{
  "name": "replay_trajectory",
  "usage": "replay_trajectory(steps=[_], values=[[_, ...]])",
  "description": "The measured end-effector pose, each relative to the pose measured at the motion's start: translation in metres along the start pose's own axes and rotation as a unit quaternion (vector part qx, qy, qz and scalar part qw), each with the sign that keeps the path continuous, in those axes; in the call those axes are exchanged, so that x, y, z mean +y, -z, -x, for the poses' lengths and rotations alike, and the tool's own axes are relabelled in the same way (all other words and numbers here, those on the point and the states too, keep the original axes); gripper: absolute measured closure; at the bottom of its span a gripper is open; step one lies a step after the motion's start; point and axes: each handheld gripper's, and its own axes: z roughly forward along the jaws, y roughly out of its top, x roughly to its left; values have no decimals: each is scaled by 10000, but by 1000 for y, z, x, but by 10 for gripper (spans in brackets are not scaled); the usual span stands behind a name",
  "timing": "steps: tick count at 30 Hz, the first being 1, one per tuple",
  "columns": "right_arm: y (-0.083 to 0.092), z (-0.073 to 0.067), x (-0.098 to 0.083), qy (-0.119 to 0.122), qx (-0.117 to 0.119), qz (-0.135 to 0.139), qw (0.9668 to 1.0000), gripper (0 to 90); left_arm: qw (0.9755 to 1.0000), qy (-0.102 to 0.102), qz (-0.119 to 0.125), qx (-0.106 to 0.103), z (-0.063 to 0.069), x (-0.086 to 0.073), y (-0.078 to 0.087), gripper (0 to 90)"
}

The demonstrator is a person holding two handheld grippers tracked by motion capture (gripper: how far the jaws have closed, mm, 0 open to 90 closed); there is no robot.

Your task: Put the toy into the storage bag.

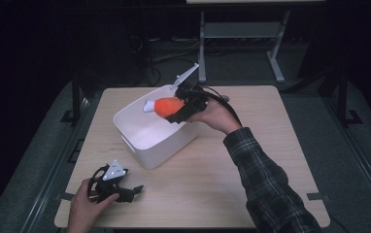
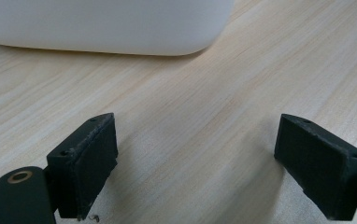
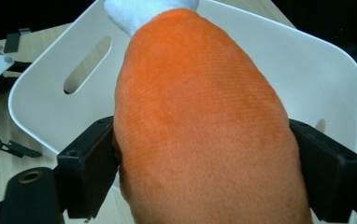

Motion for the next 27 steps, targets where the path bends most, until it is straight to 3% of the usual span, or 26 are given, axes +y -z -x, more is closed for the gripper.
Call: replay_trajectory(steps=[27], values=[[-45, -13, 20, 71, 151, -11, 9999, 160, 10000, 11, 4, -7, 0, 0, 0, 124]])
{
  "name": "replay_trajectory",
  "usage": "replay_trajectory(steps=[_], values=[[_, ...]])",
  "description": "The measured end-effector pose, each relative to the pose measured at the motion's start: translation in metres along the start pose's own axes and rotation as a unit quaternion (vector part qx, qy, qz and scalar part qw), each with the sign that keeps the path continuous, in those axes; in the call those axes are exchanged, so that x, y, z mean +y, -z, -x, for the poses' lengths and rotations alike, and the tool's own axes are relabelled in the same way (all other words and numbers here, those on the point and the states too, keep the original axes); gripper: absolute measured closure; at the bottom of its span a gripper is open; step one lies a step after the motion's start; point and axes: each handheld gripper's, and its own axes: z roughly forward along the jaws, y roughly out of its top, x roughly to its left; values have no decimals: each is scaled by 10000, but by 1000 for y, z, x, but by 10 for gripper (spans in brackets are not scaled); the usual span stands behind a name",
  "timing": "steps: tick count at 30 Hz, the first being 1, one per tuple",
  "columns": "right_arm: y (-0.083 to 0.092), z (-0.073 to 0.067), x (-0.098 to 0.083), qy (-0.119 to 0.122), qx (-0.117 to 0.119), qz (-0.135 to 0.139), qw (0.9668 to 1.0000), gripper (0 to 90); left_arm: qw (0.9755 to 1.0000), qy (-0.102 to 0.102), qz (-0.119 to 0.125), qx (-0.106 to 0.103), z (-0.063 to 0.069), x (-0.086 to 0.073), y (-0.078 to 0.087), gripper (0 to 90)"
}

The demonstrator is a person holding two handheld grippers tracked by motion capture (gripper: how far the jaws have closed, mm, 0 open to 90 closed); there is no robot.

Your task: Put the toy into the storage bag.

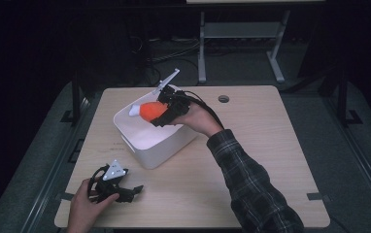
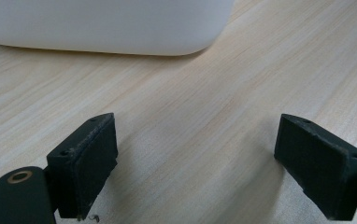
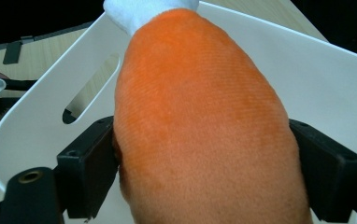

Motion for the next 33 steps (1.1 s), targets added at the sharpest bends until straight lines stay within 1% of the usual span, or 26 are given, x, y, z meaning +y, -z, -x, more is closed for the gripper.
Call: replay_trajectory(steps=[11, 13, 25, 26, 27, 33], values=[[-16, -12, 16, 137, 46, -20, 9999, 160, 10000, -5, -4, 1, 0, 0, 0, 124], [-20, -14, 17, 146, 59, -58, 9999, 160, 10000, -4, -1, 2, 0, 0, 0, 125], [-38, -19, 19, 166, 105, -128, 9997, 160, 10000, -2, 0, 1, 0, 0, 0, 125], [-39, -20, 20, 132, 111, -139, 9998, 160, 10000, -3, -2, 2, 0, 0, 0, 124], [-40, -20, 20, 183, 109, -139, 9997, 159, 10000, -3, 0, 1, 0, 0, 0, 125], [-45, -20, 20, 188, 93, -192, 9996, 159, 10000, -3, 0, 1, 0, 0, 0, 124]])
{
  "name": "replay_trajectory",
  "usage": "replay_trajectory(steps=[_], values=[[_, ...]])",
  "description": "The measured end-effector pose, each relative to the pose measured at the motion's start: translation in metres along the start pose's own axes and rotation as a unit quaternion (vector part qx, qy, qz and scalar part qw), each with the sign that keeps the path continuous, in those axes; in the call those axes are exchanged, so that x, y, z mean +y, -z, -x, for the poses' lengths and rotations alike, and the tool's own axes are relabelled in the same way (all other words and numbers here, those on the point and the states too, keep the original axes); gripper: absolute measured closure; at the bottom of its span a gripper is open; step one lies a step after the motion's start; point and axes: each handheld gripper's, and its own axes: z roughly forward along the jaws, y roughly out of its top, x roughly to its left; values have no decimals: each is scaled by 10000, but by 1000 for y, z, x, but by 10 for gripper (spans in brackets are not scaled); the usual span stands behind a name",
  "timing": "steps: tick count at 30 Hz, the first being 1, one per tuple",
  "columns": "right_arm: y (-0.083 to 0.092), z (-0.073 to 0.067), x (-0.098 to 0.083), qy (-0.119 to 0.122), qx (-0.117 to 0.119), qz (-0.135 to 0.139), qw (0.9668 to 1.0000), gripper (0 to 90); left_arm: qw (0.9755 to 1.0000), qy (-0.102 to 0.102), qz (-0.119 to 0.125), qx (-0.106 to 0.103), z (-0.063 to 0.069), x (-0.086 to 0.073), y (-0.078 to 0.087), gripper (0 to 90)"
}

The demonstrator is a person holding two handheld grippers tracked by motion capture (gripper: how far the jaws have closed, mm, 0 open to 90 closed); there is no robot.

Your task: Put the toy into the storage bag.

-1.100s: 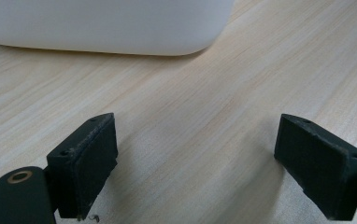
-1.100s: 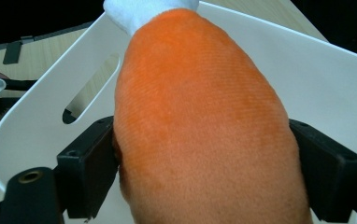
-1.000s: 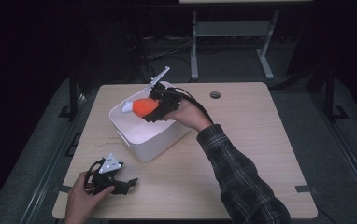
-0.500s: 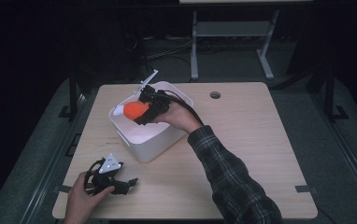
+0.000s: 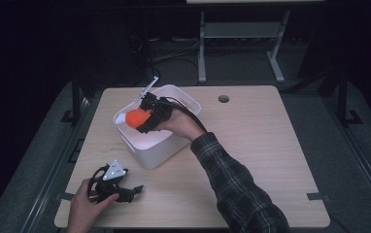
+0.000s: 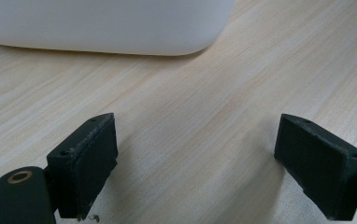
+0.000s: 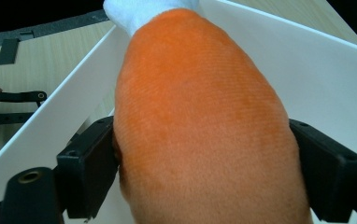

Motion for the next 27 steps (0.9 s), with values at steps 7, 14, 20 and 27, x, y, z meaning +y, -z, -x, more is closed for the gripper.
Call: replay_trajectory(steps=[7, 14, 20, 27], values=[[-3, -1, 0, -23, -24, -51, 10000, 158, 10000, -10, -9, 4, 0, 0, 0, 124], [-6, 0, -1, -43, -4, -81, 10000, 150, 10000, -10, -9, 4, 0, 0, 0, 125], [-7, 0, -1, -32, 35, -137, 9999, 140, 10000, -12, -11, 3, 0, 0, 0, 125], [-7, -1, -1, -6, 73, -174, 9998, 118, 10000, -11, -8, 4, 0, 0, 0, 124]])
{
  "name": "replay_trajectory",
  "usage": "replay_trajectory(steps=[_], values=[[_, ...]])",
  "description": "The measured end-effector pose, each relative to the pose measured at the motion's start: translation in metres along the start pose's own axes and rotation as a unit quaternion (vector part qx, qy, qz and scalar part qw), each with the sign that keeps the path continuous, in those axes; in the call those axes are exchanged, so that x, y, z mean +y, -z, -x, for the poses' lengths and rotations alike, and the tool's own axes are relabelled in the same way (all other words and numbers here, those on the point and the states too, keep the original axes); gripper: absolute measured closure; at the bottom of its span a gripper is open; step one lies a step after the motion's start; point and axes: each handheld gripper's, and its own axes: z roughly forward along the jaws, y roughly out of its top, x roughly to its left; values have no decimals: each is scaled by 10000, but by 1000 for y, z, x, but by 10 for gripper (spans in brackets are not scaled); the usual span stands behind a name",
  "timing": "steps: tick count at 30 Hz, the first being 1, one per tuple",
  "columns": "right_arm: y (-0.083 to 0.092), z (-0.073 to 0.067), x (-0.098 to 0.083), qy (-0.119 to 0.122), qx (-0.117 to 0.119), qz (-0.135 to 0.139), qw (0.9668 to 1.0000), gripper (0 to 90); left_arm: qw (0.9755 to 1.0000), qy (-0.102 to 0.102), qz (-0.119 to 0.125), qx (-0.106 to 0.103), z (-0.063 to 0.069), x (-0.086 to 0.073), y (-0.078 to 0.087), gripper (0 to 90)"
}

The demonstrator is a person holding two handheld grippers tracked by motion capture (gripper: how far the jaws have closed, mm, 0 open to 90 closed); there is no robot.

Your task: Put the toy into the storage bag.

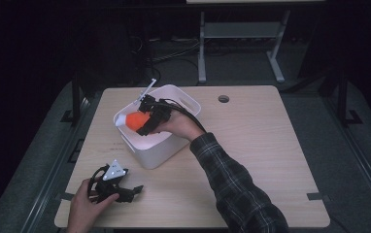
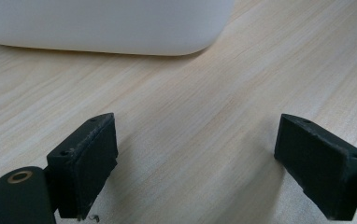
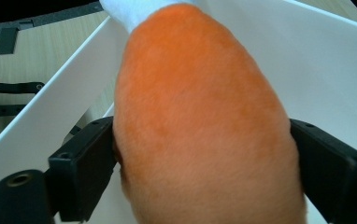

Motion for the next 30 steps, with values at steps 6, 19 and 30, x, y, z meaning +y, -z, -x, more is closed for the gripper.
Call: replay_trajectory(steps=[6, 19, 30], values=[[2, 0, 0, -5, 20, 22, 10000, 113, 10000, 2, 0, 0, 0, 0, 0, 125], [36, 2, -7, -1, -87, 197, 9998, 113, 10000, 5, 1, -2, 0, 0, 0, 125], [68, 8, -28, -142, -234, 317, 9991, 113, 10000, 24, 18, -1, 0, 0, 0, 124]])
